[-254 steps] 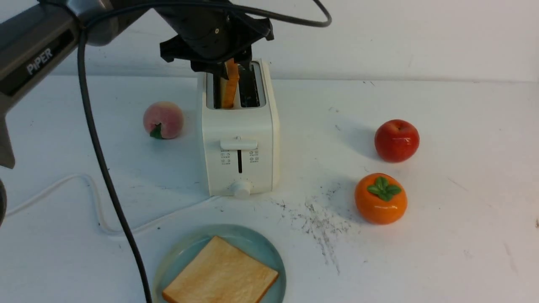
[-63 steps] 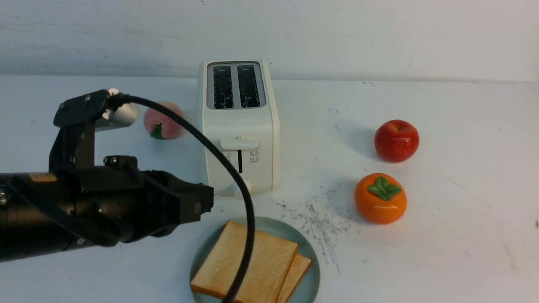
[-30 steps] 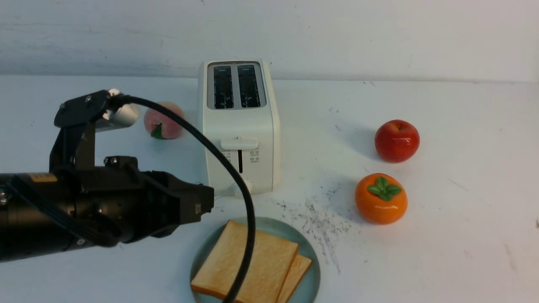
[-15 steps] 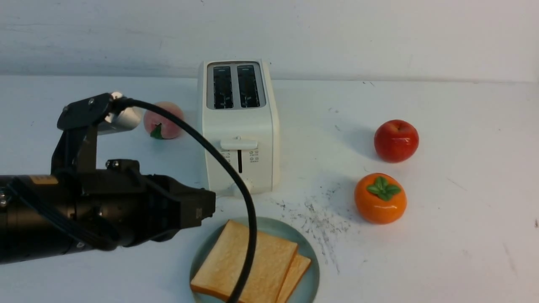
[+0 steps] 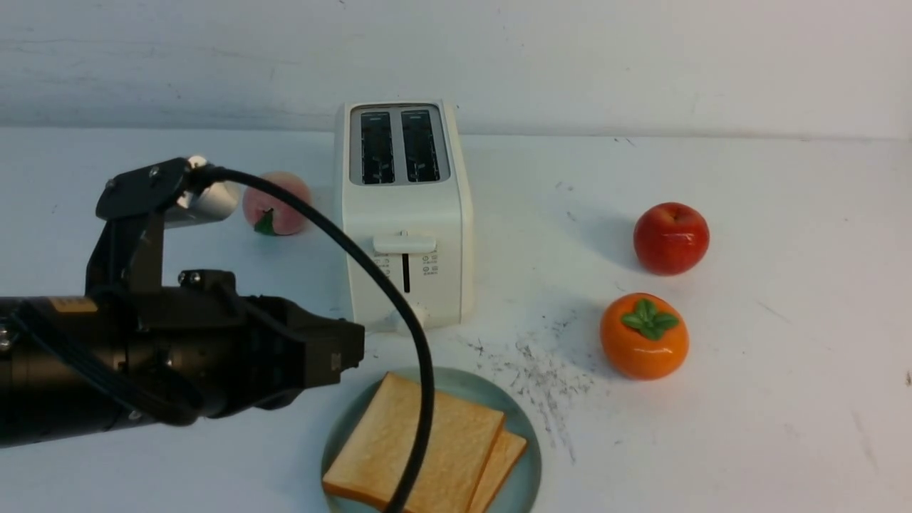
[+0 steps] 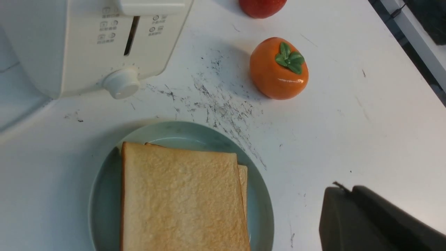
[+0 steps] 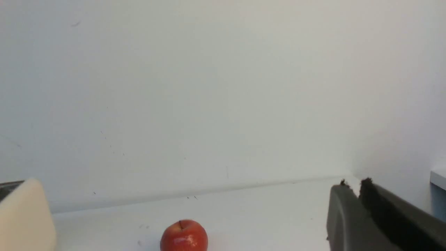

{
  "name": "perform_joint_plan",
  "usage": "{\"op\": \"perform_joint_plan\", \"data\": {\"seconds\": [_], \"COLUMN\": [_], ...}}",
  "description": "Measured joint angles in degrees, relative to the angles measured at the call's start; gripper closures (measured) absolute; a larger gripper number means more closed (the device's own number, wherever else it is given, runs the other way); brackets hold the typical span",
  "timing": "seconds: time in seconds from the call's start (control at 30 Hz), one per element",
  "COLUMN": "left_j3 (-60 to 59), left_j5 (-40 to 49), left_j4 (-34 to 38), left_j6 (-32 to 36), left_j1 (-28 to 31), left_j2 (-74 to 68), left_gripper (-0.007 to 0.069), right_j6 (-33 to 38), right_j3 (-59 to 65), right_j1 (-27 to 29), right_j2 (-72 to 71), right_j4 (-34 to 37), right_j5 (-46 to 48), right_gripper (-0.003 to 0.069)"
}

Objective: Take toasted bread from bread machine on white table place on plate.

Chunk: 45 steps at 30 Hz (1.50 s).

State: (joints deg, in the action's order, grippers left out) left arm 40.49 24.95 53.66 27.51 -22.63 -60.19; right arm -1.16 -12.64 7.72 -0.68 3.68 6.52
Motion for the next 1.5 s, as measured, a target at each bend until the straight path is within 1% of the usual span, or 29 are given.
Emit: {"op": "perform_joint_plan", "data": {"seconds": [0.2, 0.27, 0.33, 0.5, 0.63, 0.8, 0.9, 0.93, 1.07, 1.1, 1.17, 1.23, 1.27, 1.3, 1.33, 1.37, 1.47, 1.5], "left_j3": [0.00, 0.00, 0.00, 0.00, 0.00, 0.00, -0.01, -0.01, -0.01, -0.01, -0.01, -0.01, -0.01, -0.01, -0.06, -0.24, -1.67, -2.34], "left_j5": [0.00, 0.06, 0.06, 1.91, 3.52, 5.63, 7.92, 9.20, 13.31, 13.62, 19.24, 24.45, 24.99, 29.21, 31.19, 33.33, 36.47, 36.49], "left_j4": [0.00, 0.00, 0.00, 0.00, 0.00, -0.22, -1.42, -3.08, -13.55, -14.20, -23.86, -31.61, -33.10, -38.86, -40.84, -44.39, -50.11, -50.93], "left_j6": [0.00, 0.00, 0.00, 0.00, -0.99, -3.63, -6.18, -7.70, -16.09, -16.09, -25.06, -32.66, -33.47, -39.66, -42.52, -46.30, -52.39, -53.20], "left_j1": [0.00, 0.00, 0.00, 0.00, 0.00, 0.00, 0.00, 0.00, 0.00, 0.00, 0.00, 0.00, 0.00, 0.00, 0.00, 0.00, 0.00, 0.00], "left_j2": [0.00, 0.00, 0.00, 0.00, 0.08, 0.71, 3.17, 5.08, 13.00, 13.43, 18.85, 22.81, 23.55, 26.34, 27.34, 29.31, 34.05, 35.40], "left_gripper": [0.0606, 0.0606, 0.0606, 0.0605, 0.0605, 0.0604, 0.0626, 0.0638, 0.0638, 0.0638, 0.0638, 0.0638, 0.0638, 0.0638, 0.0638, 0.0638, 0.0638, 0.0638], "right_j6": [0.00, 0.00, 0.00, 0.00, 0.00, 0.05, 0.05, 0.05, 0.05, 0.05, 0.05, 0.05, 0.05, 0.05, 0.05, 0.05, 0.05, 0.05], "right_j3": [2.95, 4.61, 6.38, 9.38, 12.41, 13.19, 13.26, 13.26, 13.26, 13.26, 13.26, 13.26, 13.26, 13.26, 13.26, 13.26, 13.28, 13.28], "right_j1": [-0.05, -0.95, -3.15, -8.94, -9.69, -9.69, -9.69, -9.69, -9.69, -9.69, -9.69, -9.69, -9.69, -9.69, -9.69, -9.69, -9.69, -9.69], "right_j2": [0.00, 0.00, 0.00, 0.00, 0.00, 0.00, 0.00, 0.00, 0.00, 0.00, 0.00, 0.00, 0.00, 0.00, 0.00, 0.00, 0.00, 0.00], "right_j4": [-0.07, -0.07, -0.07, -0.36, -0.78, -0.95, -0.95, -0.95, -1.00, -1.00, -1.00, -1.00, -1.00, -1.00, -1.00, -1.00, -1.00, -1.00], "right_j5": [0.52, 1.80, 4.26, 14.23, 18.62, 16.77, 16.70, 16.58, 16.52, 16.52, 16.52, 16.52, 16.52, 16.52, 16.52, 16.46, 16.35, 16.35], "right_gripper": [0.0582, 0.0579, 0.0576, 0.0573, 0.0570, 0.0564, 0.0559, 0.0558, 0.0550, 0.0550, 0.0547, 0.0545, 0.0545, 0.0543, 0.0543, 0.0541, 0.0538, 0.0537]}}
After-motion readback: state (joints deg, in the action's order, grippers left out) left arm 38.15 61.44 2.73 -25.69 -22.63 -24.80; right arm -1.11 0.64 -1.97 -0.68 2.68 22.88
